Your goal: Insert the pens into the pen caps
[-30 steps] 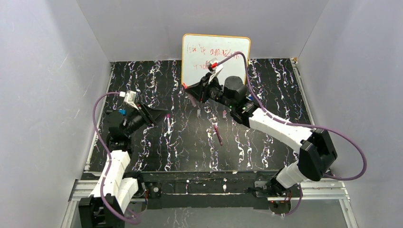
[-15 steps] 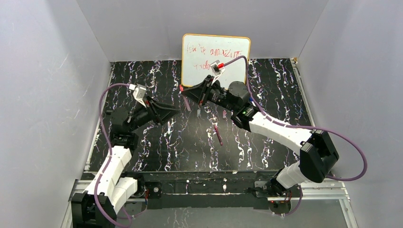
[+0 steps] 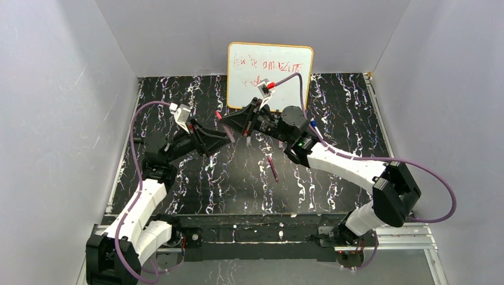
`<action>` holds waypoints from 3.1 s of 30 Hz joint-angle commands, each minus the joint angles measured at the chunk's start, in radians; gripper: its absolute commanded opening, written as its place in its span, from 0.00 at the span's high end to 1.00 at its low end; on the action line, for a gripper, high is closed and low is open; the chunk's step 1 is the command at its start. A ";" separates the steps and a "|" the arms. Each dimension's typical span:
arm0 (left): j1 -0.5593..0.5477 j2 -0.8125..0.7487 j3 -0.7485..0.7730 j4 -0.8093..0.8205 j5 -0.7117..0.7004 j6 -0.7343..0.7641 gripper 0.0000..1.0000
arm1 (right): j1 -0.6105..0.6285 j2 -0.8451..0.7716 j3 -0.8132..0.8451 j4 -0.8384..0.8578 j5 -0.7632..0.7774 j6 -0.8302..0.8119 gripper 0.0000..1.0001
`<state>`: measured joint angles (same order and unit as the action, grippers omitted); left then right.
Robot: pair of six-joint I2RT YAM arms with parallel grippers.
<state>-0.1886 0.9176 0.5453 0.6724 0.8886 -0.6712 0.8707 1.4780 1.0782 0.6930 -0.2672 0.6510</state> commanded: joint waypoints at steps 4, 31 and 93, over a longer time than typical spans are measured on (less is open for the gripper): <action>-0.033 0.016 0.050 0.020 -0.009 0.025 0.52 | 0.036 0.026 0.029 0.076 0.008 -0.011 0.80; -0.042 -0.039 0.065 -0.121 0.099 0.047 0.51 | 0.013 -0.019 -0.019 0.044 0.031 -0.104 0.80; -0.086 0.056 -0.104 0.311 -0.121 -0.209 0.93 | 0.036 0.130 -0.001 0.277 0.031 0.054 0.81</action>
<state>-0.2661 0.9680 0.4477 0.9436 0.7574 -0.8955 0.8989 1.6081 1.0512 0.8982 -0.2382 0.6991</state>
